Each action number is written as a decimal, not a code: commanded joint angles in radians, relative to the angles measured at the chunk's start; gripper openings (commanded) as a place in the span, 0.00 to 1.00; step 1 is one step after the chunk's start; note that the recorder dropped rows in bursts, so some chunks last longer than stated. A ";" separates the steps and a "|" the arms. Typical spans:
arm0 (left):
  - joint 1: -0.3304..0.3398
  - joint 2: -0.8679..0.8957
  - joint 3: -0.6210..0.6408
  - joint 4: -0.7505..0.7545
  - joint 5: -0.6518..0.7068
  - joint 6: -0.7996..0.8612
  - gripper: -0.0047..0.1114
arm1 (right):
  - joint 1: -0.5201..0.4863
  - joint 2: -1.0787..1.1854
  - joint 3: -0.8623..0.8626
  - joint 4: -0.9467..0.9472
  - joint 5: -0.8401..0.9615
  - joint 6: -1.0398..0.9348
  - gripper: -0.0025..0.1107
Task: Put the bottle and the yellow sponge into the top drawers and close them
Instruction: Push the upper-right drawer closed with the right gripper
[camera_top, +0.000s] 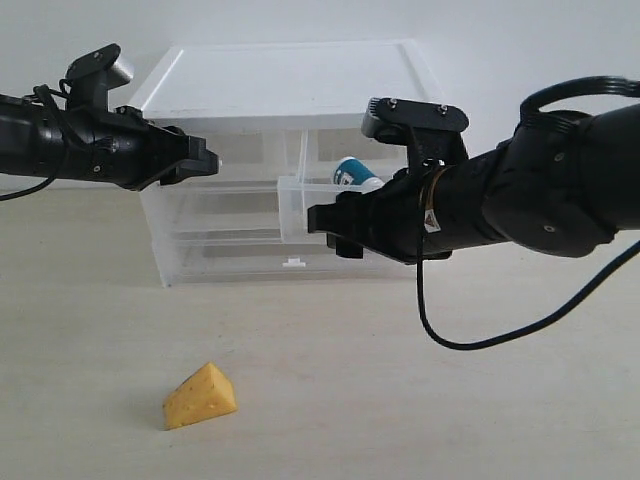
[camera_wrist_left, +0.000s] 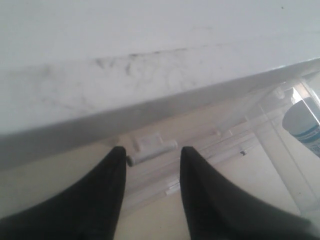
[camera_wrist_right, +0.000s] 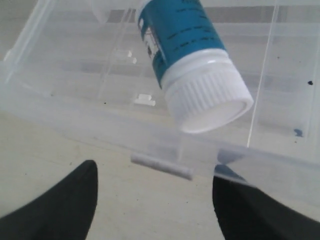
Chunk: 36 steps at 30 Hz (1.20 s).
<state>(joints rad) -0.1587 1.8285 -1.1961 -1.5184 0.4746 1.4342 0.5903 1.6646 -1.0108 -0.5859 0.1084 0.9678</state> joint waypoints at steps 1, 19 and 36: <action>0.009 0.002 -0.024 -0.037 -0.081 0.002 0.36 | -0.052 0.000 -0.085 -0.086 -0.066 -0.062 0.57; 0.009 0.002 -0.024 -0.031 -0.081 -0.008 0.36 | -0.002 -0.096 -0.087 -0.091 -0.031 -0.116 0.57; 0.009 0.002 -0.024 -0.031 -0.085 -0.008 0.36 | -0.002 -0.098 -0.188 -0.184 0.024 -0.123 0.57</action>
<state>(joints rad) -0.1587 1.8285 -1.2014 -1.5125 0.4746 1.4263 0.6390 1.5911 -1.1100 -0.5547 0.2930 0.9238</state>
